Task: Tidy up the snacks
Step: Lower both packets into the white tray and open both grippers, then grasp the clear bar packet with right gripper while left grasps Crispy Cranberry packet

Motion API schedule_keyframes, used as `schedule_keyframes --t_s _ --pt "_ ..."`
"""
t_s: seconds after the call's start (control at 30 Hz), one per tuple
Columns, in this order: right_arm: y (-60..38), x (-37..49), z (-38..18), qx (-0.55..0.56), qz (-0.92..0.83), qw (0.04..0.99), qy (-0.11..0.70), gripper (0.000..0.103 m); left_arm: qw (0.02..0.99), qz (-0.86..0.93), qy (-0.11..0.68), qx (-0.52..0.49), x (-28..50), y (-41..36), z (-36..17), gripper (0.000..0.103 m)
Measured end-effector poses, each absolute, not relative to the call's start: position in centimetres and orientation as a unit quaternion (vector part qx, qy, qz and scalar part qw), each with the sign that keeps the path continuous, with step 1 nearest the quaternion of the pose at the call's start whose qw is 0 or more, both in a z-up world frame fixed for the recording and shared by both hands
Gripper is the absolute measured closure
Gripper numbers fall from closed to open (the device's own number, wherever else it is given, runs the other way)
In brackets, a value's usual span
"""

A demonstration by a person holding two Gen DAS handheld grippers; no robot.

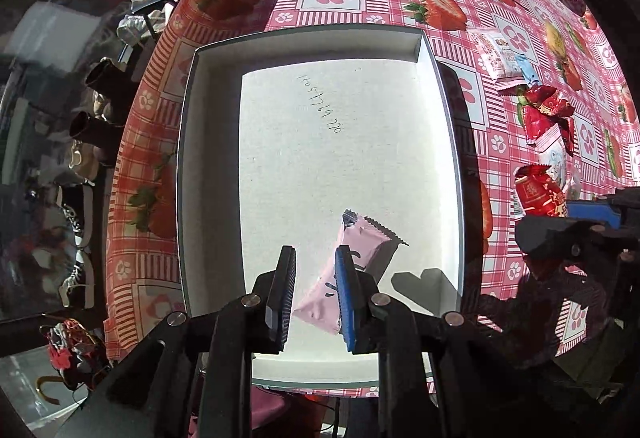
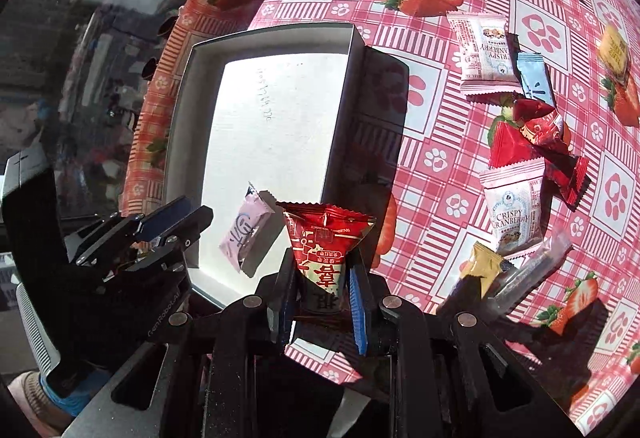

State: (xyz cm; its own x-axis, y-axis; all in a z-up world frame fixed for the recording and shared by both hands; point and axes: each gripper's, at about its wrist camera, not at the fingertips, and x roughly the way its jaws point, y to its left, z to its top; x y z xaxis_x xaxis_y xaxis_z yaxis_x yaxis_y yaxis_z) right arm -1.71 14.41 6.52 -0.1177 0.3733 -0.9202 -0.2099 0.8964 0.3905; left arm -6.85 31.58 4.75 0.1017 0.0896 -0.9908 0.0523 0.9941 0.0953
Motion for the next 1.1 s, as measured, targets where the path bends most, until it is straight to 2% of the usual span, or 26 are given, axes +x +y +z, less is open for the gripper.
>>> schedule_keyframes --t_s 0.2,0.23,0.3,0.33,0.37,0.4,0.43,0.47,0.5,0.7,0.97,1.1 --pt "18.6 -1.6 5.3 0.044 0.241 0.643 0.725 0.078 0.732 0.027 0.68 0.032 -7.7 34.5 3.6 0.08" --pt "19.0 -1.5 5.2 0.044 0.242 0.641 0.727 0.078 0.732 0.025 0.68 0.033 -7.8 34.6 3.5 0.077" --pt "19.4 -1.7 5.1 0.04 0.243 0.637 0.731 0.078 0.731 0.025 0.681 0.044 -7.9 34.7 3.3 0.059" --pt "19.6 -1.7 4.9 0.039 0.243 0.634 0.733 0.077 0.731 0.026 0.68 0.051 -7.9 34.7 3.2 0.045" --pt "19.9 -1.7 4.8 0.038 0.243 0.632 0.735 0.076 0.733 0.027 0.678 0.056 -8.0 34.6 3.2 0.04" --pt "19.9 -1.7 4.7 0.037 0.24 0.63 0.738 0.062 0.735 0.027 0.675 0.058 -8.0 34.5 3.3 0.034" --pt "19.8 -1.7 4.6 0.036 0.236 0.63 0.739 0.028 0.736 0.026 0.674 0.058 -8.0 34.4 3.3 0.031" --pt "19.6 -1.7 4.6 0.036 0.228 0.634 0.738 0.011 0.736 0.023 0.674 0.057 -8.0 34.3 3.4 0.028" --pt "19.1 -1.7 4.6 0.04 0.224 0.64 0.734 0.0 0.736 0.02 0.674 0.056 -7.9 34.1 3.4 0.028" --pt "13.1 -2.1 4.1 0.047 0.157 0.65 0.742 0.0 0.736 -0.013 0.674 0.066 -7.2 31.8 4.1 0.028" --pt "-0.6 -4.2 0.8 0.139 -0.036 0.632 0.761 0.0 0.737 -0.083 0.661 0.113 -6.1 25.6 5.2 0.027" --pt "-3.7 -4.4 -0.3 0.158 -0.093 0.63 0.755 0.0 0.728 -0.108 0.668 0.11 -5.4 23.2 5.2 0.027"
